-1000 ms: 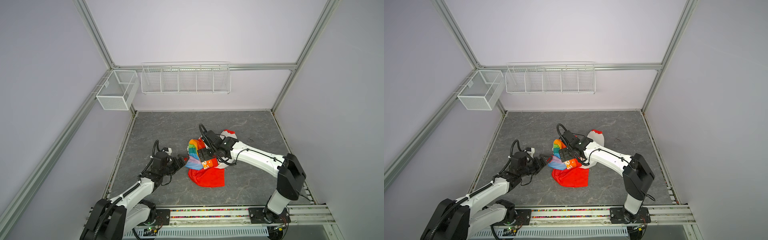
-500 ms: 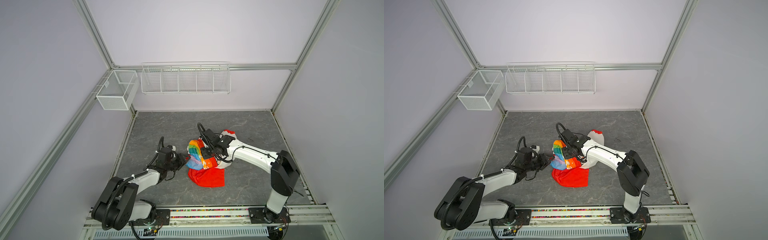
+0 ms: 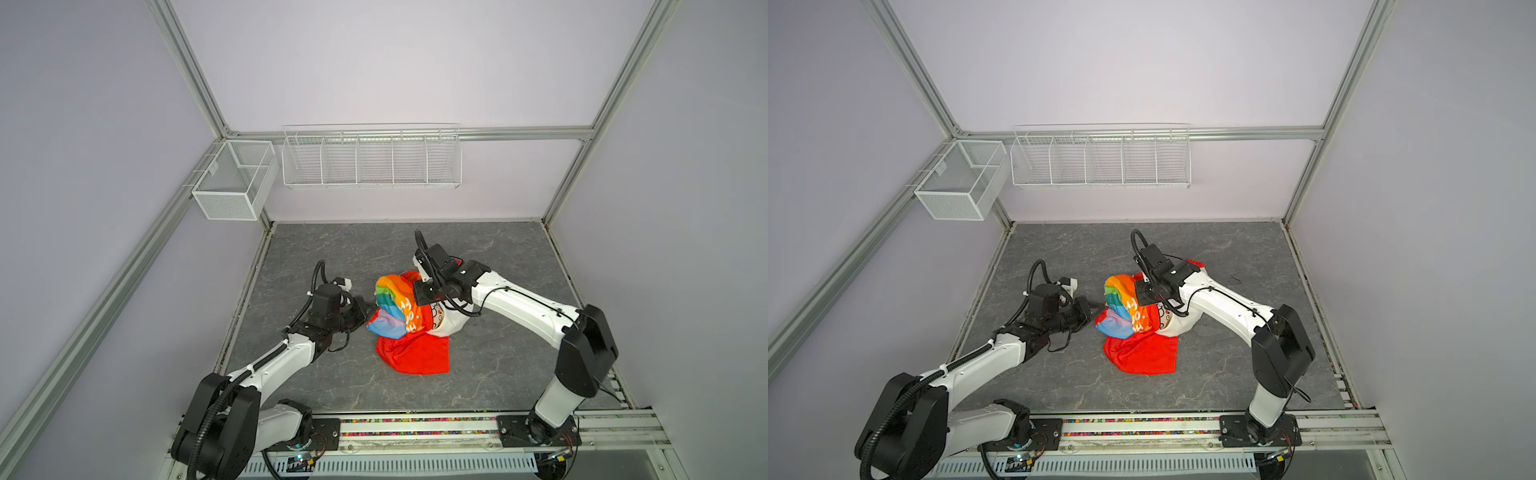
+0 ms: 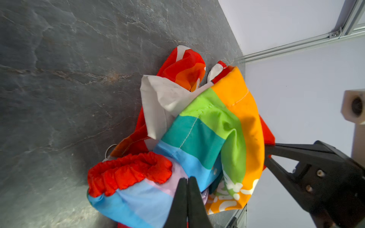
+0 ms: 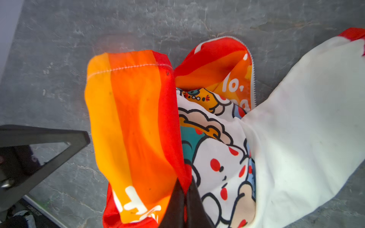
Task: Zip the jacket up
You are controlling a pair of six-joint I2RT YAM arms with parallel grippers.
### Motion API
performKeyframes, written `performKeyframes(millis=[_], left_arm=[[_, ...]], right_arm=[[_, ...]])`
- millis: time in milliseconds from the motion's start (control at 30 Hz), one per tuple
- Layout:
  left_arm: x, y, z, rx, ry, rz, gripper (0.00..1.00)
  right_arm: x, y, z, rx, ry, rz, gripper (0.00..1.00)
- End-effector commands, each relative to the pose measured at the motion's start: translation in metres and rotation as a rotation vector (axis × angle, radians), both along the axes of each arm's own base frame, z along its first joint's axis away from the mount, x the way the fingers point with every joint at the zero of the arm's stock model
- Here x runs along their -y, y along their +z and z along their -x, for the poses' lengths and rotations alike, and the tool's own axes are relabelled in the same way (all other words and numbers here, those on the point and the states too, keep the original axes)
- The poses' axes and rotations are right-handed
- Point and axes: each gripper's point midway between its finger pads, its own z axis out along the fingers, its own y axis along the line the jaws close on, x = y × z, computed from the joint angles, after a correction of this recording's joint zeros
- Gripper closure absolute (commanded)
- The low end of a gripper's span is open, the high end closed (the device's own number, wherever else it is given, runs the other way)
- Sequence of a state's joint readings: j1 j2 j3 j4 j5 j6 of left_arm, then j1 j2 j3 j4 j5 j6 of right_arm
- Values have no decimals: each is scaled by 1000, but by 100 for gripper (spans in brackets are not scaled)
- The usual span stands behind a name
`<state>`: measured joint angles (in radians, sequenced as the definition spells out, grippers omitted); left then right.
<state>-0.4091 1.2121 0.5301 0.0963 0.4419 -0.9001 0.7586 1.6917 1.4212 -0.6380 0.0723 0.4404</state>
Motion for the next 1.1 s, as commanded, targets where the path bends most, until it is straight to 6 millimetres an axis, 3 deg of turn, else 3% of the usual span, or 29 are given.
performKeyframes(millis=[0, 100, 267, 333, 667, 1067], left_arm=[[-3, 8, 0, 16, -5, -36, 100], [-2, 11, 2, 28, -22, -44, 100], [-1, 14, 8, 41, -57, -48, 37], [0, 13, 9, 35, -63, -40, 26], [7, -20, 11, -37, -72, -17, 20], [40, -60, 15, -113, -131, 2, 21]], right_arm=[[13, 34, -3, 40, -15, -57, 94], [27, 50, -7, 57, -40, -91, 94], [48, 62, -12, 61, -77, -122, 94], [53, 60, -13, 56, -86, -124, 94], [79, 18, -12, -19, -159, -48, 94], [89, -15, -8, -81, -190, -2, 92]])
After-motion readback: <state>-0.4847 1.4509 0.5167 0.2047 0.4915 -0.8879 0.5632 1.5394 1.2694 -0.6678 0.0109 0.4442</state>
